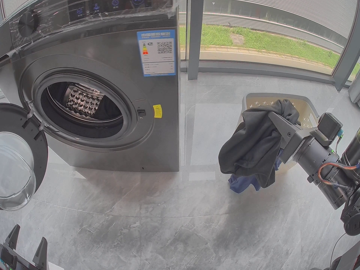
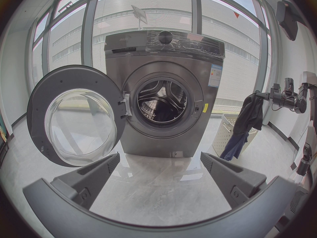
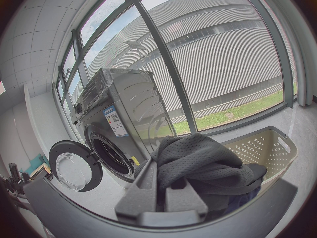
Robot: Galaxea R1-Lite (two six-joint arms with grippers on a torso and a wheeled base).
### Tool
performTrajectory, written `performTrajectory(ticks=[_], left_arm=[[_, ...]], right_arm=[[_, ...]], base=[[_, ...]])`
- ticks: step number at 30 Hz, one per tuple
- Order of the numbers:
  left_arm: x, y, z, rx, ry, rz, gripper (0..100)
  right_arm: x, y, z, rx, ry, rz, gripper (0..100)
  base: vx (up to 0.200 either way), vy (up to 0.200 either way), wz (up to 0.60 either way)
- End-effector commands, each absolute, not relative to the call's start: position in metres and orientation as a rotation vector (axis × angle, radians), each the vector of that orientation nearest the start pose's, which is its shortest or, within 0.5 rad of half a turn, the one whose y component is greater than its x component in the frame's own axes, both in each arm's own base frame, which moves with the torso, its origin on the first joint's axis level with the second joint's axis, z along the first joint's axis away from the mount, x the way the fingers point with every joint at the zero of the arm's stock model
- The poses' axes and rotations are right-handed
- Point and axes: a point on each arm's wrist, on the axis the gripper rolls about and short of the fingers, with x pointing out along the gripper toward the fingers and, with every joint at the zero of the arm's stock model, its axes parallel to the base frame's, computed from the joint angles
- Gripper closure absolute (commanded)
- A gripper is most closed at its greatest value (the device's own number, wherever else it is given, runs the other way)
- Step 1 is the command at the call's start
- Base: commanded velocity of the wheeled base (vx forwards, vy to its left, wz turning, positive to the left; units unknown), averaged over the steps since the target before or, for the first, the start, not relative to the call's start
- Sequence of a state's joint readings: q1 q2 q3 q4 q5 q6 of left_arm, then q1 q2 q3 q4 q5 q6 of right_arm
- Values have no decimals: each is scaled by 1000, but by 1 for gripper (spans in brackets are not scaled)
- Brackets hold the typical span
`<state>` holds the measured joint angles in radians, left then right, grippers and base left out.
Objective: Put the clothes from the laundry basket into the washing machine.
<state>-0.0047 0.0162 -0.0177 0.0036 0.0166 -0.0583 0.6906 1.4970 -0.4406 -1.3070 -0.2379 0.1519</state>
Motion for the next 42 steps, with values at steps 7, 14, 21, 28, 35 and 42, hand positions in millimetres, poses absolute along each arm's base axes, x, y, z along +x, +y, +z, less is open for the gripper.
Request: performTrajectory(ticks=[7,14,21,28,35,42], left_arm=[[-23,0,76,-58,4,12,0],[-23,0,76,-58,4,12,0],[-23,0,76,-58,4,12,0],[-23,0,76,-60,4,12,0],[-23,0,76,-60,4,12,0],[-23,0,76,-60,4,12,0]], right_arm=[[180,141,209,261,-190,465,100],[180,141,210,264,-194,467,100],[179,141,211,263,-197,469,100],[180,141,208,259,-184,467,100],[180,141,208,260,-186,462,100],[182,138,210,263,-194,448,100]], base=[[-29,0,0],[-200,0,0],[-200,0,0],[0,29,0],[0,200,0],[0,200,0]])
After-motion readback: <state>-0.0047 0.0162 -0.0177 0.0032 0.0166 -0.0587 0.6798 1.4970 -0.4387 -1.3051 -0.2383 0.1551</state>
